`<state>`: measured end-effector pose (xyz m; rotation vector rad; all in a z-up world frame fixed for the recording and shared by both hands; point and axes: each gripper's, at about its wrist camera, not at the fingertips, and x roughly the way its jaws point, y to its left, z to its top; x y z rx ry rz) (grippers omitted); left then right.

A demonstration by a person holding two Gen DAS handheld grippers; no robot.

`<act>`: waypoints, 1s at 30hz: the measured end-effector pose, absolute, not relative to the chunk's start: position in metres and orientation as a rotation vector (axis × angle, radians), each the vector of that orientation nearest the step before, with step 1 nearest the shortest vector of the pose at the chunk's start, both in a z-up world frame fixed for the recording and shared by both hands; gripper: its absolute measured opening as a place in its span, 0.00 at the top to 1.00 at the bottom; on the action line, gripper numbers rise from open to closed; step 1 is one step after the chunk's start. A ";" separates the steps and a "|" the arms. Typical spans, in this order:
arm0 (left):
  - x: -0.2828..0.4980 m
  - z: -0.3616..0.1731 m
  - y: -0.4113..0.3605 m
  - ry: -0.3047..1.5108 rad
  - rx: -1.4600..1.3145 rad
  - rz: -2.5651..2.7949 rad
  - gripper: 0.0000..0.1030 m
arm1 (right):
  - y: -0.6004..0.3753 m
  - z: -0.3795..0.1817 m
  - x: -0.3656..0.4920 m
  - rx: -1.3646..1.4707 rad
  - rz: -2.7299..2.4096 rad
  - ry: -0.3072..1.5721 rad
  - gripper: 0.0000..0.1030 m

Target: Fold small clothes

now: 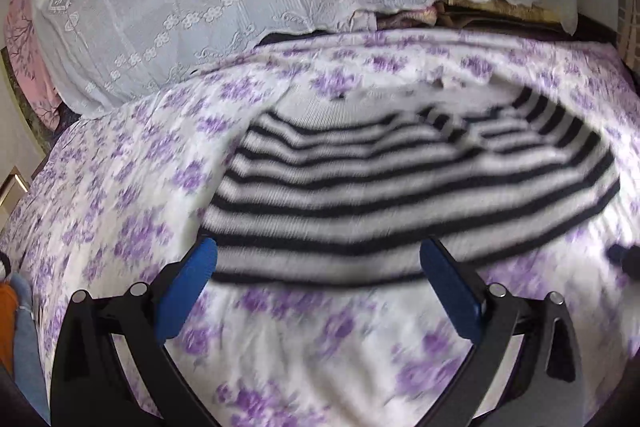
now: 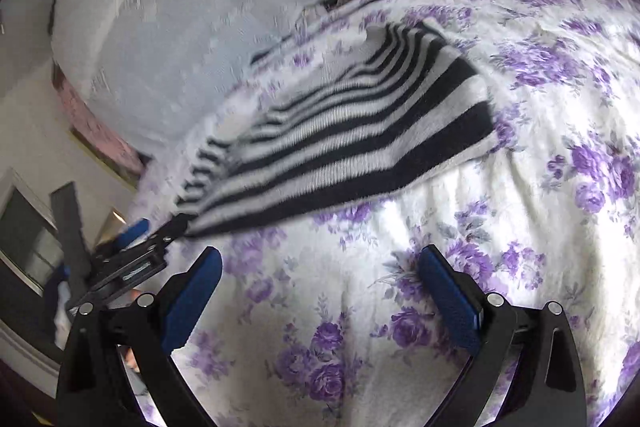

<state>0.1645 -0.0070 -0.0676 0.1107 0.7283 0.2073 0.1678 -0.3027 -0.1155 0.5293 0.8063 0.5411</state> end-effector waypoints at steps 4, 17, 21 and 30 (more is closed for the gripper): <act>0.192 -0.049 -0.016 0.711 0.041 0.166 0.04 | -0.322 -0.113 0.165 0.605 0.470 0.765 0.04; 0.238 -0.108 -0.016 0.838 -0.064 0.109 0.04 | -0.316 -0.118 0.231 0.665 0.255 0.782 0.07; 0.235 -0.106 -0.018 0.829 -0.054 0.112 0.04 | -0.318 -0.119 0.249 0.779 0.232 0.757 0.28; 0.232 -0.105 -0.017 0.815 -0.056 0.114 0.04 | -0.326 -0.138 0.258 0.910 0.340 0.780 0.56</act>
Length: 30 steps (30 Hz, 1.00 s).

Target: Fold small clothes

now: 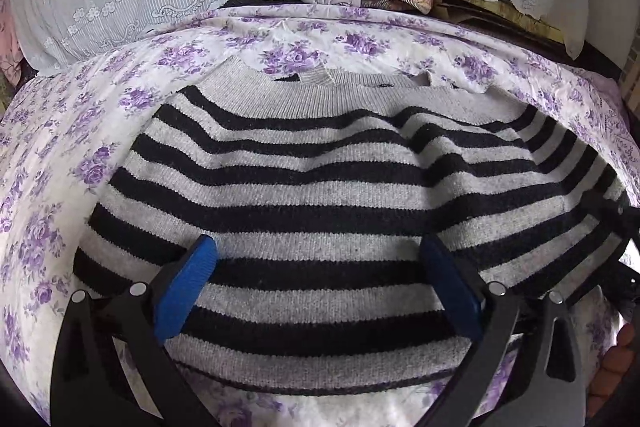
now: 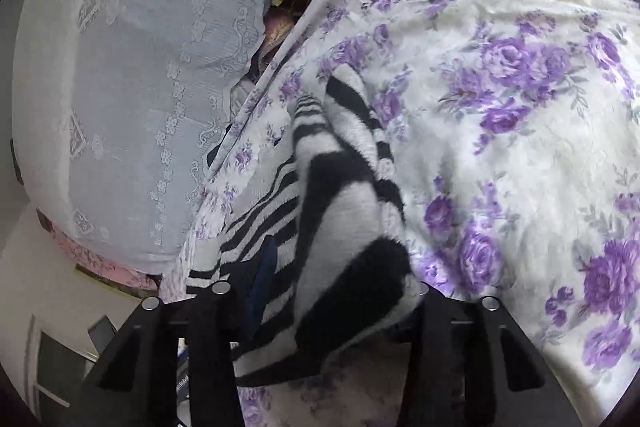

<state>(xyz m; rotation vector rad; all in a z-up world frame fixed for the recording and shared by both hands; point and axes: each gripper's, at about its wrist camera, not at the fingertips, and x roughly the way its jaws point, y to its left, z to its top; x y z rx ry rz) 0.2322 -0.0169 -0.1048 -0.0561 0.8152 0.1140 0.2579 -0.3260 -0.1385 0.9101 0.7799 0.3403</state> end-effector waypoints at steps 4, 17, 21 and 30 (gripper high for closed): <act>0.230 -0.094 -0.027 0.791 0.000 0.135 0.05 | -0.326 -0.141 0.290 0.928 0.373 0.791 0.56; 0.256 -0.102 -0.066 0.832 0.030 0.097 0.04 | -0.334 -0.149 0.297 1.002 0.440 0.768 0.71; 0.253 -0.102 -0.064 0.824 0.014 0.087 0.04 | -0.336 -0.150 0.293 1.019 0.458 0.759 0.68; 0.249 -0.103 -0.065 0.814 0.016 0.084 0.04 | -0.339 -0.148 0.294 1.096 0.524 0.735 0.61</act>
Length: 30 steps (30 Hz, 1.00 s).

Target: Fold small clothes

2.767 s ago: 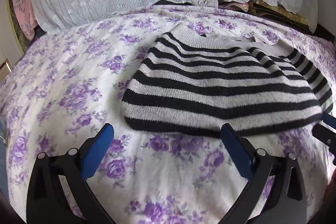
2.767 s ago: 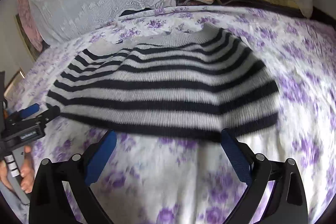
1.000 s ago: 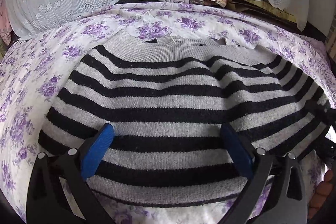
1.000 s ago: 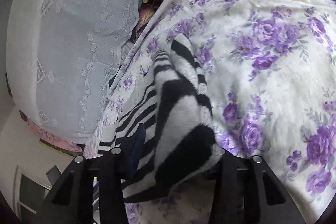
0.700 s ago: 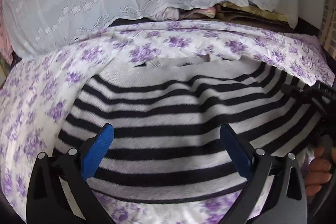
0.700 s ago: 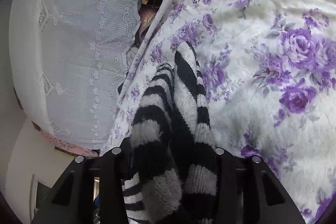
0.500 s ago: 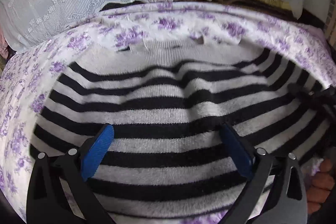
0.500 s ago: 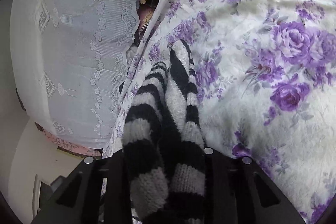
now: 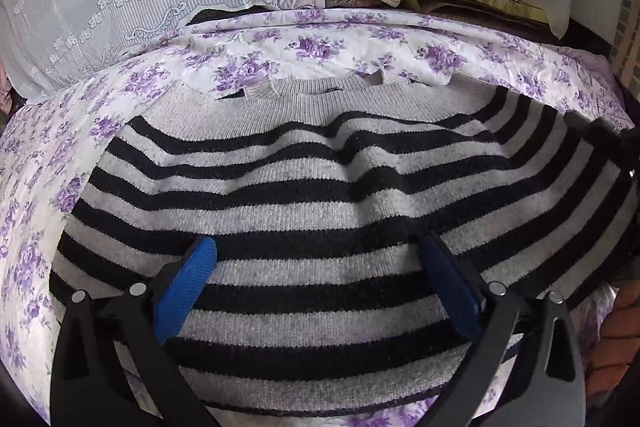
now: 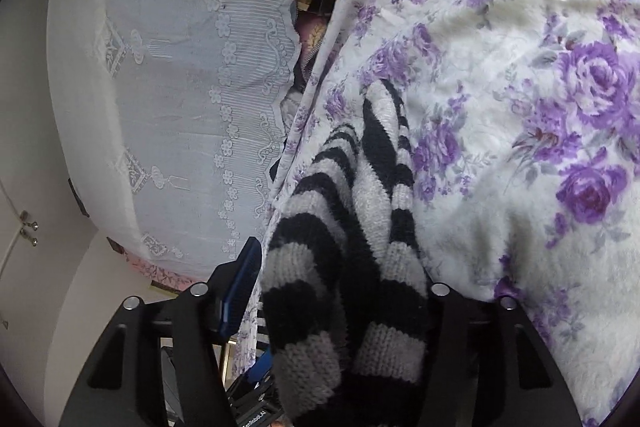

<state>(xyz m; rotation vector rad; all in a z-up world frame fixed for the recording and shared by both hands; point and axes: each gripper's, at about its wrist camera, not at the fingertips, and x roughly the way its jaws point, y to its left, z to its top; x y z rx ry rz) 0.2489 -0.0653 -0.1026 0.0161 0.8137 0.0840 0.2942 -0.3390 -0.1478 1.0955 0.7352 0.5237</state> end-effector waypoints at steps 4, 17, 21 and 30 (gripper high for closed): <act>0.247 -0.102 -0.066 0.813 0.015 0.076 0.04 | -0.343 -0.151 0.294 1.110 0.471 0.739 0.77; 0.297 -0.100 -0.106 0.869 0.035 0.049 0.04 | -0.309 -0.104 0.281 0.793 0.420 0.675 0.77; 0.292 -0.095 -0.092 0.845 -0.021 0.018 0.04 | -0.307 -0.100 0.280 0.791 0.424 0.670 0.77; 0.326 -0.080 -0.060 0.902 -0.163 -0.032 0.04 | -0.269 -0.063 0.261 0.583 0.443 0.653 0.69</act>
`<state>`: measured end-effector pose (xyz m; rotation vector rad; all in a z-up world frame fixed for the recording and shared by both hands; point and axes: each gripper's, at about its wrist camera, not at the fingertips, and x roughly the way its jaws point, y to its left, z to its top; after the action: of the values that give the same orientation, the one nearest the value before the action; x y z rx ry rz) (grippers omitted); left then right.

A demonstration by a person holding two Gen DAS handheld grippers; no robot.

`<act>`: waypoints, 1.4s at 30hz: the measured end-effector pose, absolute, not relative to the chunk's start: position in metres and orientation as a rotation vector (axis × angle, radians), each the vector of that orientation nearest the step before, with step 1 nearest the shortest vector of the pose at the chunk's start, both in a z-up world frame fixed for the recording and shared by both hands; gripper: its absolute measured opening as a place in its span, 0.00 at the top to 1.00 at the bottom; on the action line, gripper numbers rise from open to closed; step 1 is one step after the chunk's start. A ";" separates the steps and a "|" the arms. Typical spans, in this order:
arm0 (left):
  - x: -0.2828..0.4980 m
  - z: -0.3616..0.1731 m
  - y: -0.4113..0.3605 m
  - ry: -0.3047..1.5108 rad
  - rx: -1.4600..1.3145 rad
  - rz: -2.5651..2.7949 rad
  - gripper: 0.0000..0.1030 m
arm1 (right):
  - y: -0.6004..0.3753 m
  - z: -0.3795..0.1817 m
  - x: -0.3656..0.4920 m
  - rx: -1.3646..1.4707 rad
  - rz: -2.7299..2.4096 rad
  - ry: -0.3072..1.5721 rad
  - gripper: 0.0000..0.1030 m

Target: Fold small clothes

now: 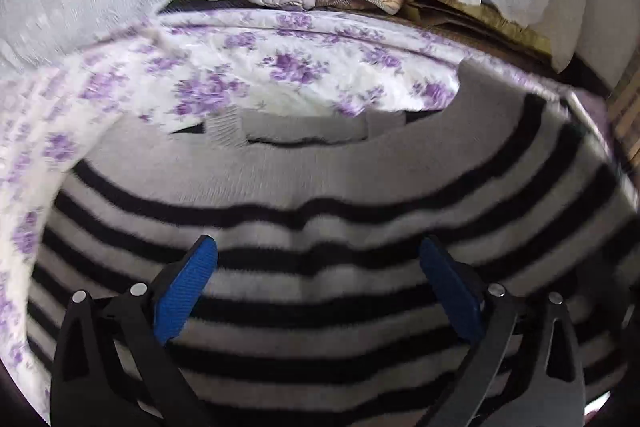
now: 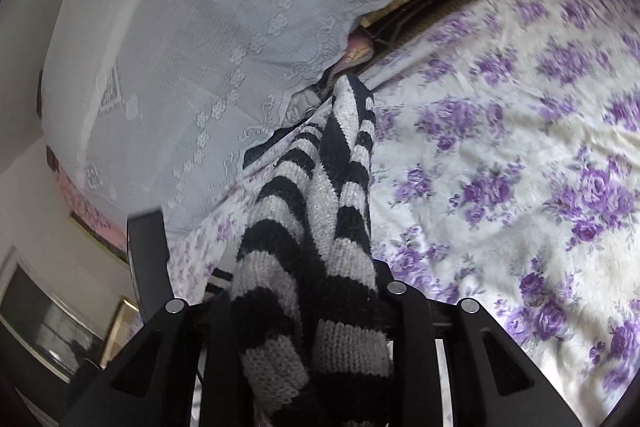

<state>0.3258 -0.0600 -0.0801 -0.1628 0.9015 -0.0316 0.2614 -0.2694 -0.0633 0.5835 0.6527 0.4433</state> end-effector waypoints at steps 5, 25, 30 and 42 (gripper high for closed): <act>0.353 -0.069 -0.054 0.928 -0.177 -0.130 0.05 | -0.246 -0.050 0.253 0.474 0.489 0.646 0.66; 0.336 -0.014 0.005 0.789 -0.094 -0.096 0.17 | -0.152 -0.013 0.240 0.330 0.604 0.626 0.65; 0.327 -0.006 0.038 0.765 -0.108 -0.055 0.17 | -0.119 -0.004 0.238 0.289 0.636 0.633 0.63; 0.317 -0.034 0.124 0.792 -0.183 0.051 0.17 | -0.031 -0.019 0.238 0.193 0.686 0.696 0.57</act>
<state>0.3166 0.1243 -0.0336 -0.1825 0.7923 0.0513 0.2379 -0.0311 -0.0192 0.1926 0.6963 0.6856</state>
